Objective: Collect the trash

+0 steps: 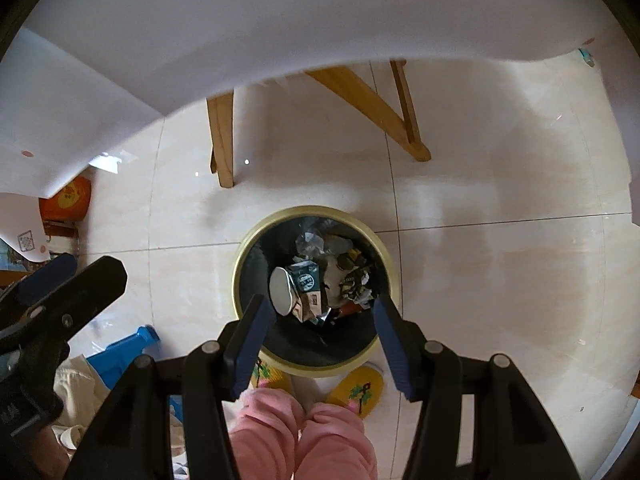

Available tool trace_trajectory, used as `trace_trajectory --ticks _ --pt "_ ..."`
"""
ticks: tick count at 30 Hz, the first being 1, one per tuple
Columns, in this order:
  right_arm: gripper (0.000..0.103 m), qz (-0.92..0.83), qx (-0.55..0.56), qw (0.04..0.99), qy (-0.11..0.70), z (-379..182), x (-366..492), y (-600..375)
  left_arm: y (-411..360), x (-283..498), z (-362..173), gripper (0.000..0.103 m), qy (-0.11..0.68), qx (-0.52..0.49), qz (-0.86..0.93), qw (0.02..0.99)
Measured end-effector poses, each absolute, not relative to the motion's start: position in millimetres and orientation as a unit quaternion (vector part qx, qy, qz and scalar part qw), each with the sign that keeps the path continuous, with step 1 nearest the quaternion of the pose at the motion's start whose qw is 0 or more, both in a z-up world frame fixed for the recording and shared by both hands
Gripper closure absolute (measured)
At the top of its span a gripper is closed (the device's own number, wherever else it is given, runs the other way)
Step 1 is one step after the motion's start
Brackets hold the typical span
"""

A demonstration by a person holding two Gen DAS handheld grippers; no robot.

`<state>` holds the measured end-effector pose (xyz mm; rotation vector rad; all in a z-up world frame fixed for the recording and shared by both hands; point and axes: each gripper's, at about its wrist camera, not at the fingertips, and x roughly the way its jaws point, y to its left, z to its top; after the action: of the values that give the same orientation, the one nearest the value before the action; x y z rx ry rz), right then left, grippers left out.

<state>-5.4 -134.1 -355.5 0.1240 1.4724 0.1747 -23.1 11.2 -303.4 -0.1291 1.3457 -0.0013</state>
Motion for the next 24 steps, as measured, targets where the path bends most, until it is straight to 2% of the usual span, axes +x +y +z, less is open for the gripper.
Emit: trace_trajectory --ticks 8,24 --pt "0.048 0.066 0.062 0.759 0.645 -317 -9 -137 24 -25 -261 0.018 0.606 -0.067 0.016 0.792" --pt "0.048 0.074 0.07 0.839 0.534 -159 -13 -139 32 -33 -121 0.018 0.538 -0.068 0.034 0.84"
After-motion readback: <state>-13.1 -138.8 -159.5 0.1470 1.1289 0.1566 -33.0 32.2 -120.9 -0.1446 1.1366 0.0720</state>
